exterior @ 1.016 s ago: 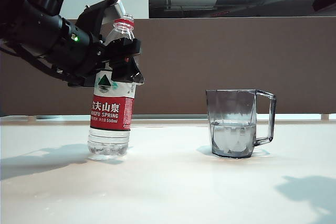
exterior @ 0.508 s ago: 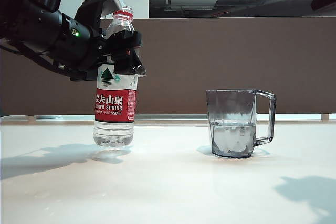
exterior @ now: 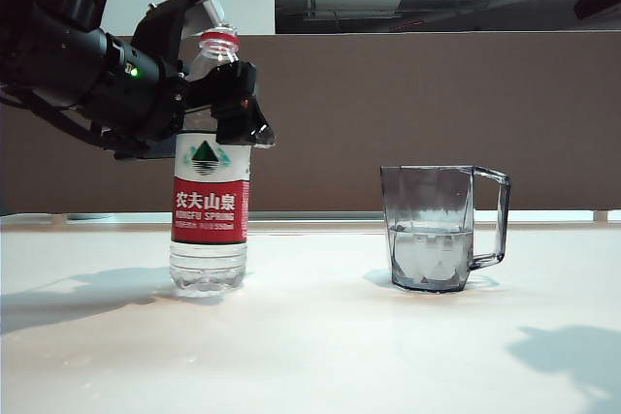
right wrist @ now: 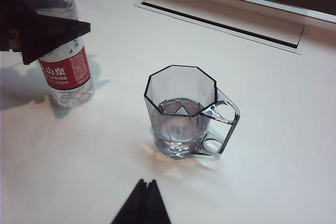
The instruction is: Pick up the mineral water bottle with the left hand on the table and pour water into the mug until it's half full.
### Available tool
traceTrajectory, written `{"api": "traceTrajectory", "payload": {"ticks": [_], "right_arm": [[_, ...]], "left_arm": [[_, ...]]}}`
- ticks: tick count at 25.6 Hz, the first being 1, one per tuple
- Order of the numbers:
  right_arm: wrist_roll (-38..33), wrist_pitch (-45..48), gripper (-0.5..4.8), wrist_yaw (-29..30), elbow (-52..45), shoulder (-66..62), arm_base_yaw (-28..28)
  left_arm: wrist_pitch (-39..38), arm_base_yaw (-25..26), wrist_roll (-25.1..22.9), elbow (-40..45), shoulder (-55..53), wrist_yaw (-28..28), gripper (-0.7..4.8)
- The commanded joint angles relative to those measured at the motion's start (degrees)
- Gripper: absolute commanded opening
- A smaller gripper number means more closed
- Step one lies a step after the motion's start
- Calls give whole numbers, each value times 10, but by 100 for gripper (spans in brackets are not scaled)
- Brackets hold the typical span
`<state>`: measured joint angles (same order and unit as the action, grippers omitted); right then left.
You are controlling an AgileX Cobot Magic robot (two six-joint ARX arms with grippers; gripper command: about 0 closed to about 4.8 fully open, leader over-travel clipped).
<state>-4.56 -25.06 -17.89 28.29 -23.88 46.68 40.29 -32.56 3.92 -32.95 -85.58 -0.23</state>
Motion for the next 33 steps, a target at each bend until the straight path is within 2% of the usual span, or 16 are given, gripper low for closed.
{"api": "traceTrajectory", "payload": {"ticks": [1, 3, 10, 14, 24, 29, 33], "right_arm": [[-2, 8, -2, 1, 4, 1, 0], [-2, 8, -2, 1, 4, 1, 0], [-2, 8, -2, 1, 4, 1, 0], [-2, 8, -2, 1, 4, 1, 0], [-2, 8, -2, 1, 4, 1, 0], [-2, 8, -2, 1, 4, 1, 0], [-2, 8, -2, 1, 4, 1, 0]], "left_arm": [[7, 0, -1, -2, 3, 0, 442], [7, 0, -1, -2, 3, 0, 479], [-7, 0, -5, -2, 31, 5, 479], [-63, -1, -22, -2, 64, 21, 479], [-127, -1, -22, -3, 73, 93, 479], [-167, -1, -28, -3, 85, 95, 479], [-205, -1, -51, -3, 107, 95, 479]]}}
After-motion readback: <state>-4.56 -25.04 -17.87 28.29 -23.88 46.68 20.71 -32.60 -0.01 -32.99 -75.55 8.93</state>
